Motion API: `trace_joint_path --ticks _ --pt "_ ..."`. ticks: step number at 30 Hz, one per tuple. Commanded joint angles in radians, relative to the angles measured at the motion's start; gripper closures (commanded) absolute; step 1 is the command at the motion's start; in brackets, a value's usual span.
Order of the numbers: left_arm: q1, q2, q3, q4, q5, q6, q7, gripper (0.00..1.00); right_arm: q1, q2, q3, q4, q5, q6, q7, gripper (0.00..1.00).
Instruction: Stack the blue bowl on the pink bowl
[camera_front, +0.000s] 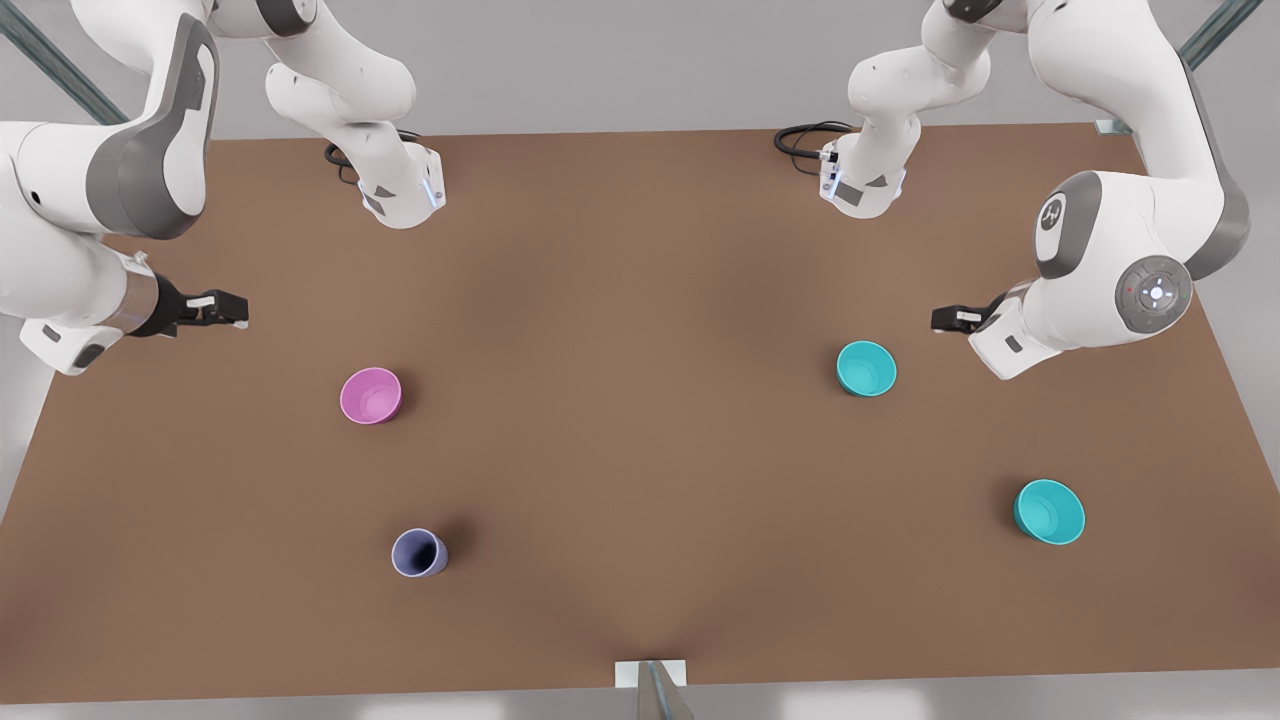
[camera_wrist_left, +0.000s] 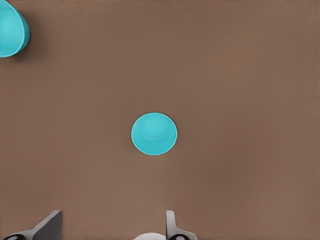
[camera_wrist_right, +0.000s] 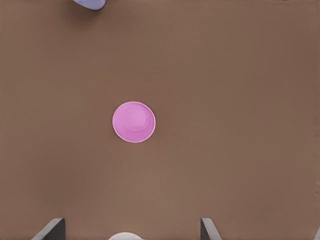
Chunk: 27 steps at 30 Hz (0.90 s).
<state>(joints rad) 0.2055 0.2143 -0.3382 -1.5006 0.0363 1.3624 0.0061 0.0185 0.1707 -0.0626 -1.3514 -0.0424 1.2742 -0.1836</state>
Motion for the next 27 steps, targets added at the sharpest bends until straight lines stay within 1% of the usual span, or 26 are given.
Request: trace_joint_path --ticks 1,3,4,5,6,7,8,9,10,11,13,14,15,20,22,27 --pt "0.0 -0.001 -0.001 0.0 0.0 0.014 0.0 0.0 0.0 0.0 0.0 0.0 0.003 0.014 -0.068 0.0" --pt "-0.001 -0.001 -0.001 -0.001 -0.001 0.009 0.0 0.0 -0.002 0.007 0.0 0.0 -0.004 0.008 -0.073 0.0" --pt "0.0 -0.006 -0.002 -0.001 -0.001 0.006 0.0 0.0 0.0 0.018 0.0 -0.069 -0.002 -0.007 -0.103 0.0" --pt "0.0 -0.012 -0.005 -0.001 0.0 0.006 0.0 0.0 -0.002 0.036 0.0 -0.142 -0.002 0.066 -0.099 0.0" --pt "0.0 -0.027 -0.008 -0.001 0.0 -0.008 -0.002 0.0 -0.002 0.041 0.0 -0.222 -0.004 0.189 -0.097 0.0" --pt "0.0 -0.035 -0.013 -0.003 -0.001 -0.019 -0.002 0.0 -0.005 0.05 -0.002 -0.365 0.002 0.402 -0.096 0.0" --pt "0.0 -0.073 -0.051 -0.007 0.0 -0.032 -0.035 0.0 -0.011 0.059 -0.009 -0.504 0.026 0.599 -0.068 0.0" --pt "0.0 -0.082 -0.053 -0.007 0.0 -0.032 -0.037 0.0 -0.026 0.064 -0.009 -0.561 0.049 0.686 -0.068 0.0" --pt "0.0 -0.082 -0.053 -0.007 0.0 -0.031 -0.037 0.0 -0.026 0.069 -0.009 -0.572 0.05 0.727 -0.068 0.0" --pt "0.003 -0.081 -0.051 -0.007 0.0 -0.029 -0.037 0.0 -0.037 0.104 -0.009 -0.586 0.052 0.8 -0.068 0.0" --pt "0.003 -0.082 -0.051 -0.007 0.0 -0.031 -0.038 0.0 -0.038 0.121 -0.009 -0.613 0.061 0.853 -0.066 0.0" --pt "0.003 -0.075 -0.051 -0.007 0.02 -0.029 -0.04 0.0 -0.038 0.121 -0.009 -0.692 0.078 0.959 -0.068 0.0" --pt "0.005 -0.072 -0.051 -0.007 0.022 -0.029 -0.04 0.0 -0.038 0.121 -0.009 -0.729 0.098 1.017 -0.068 0.0" --pt "0.002 -0.059 -0.051 -0.006 0.022 -0.025 -0.043 0.0 -0.038 0.159 -0.008 -0.749 0.131 1.068 -0.066 0.0" --pt "0.002 -0.055 -0.051 -0.007 0.019 -0.025 -0.043 0.0 -0.038 0.171 -0.006 -0.781 0.161 1.1 -0.07 0.0" --pt "0.012 -0.043 -0.048 -0.001 0.017 -0.023 -0.041 0.0 -0.038 0.201 -0.006 -0.834 0.162 1.1 -0.07 0.0"
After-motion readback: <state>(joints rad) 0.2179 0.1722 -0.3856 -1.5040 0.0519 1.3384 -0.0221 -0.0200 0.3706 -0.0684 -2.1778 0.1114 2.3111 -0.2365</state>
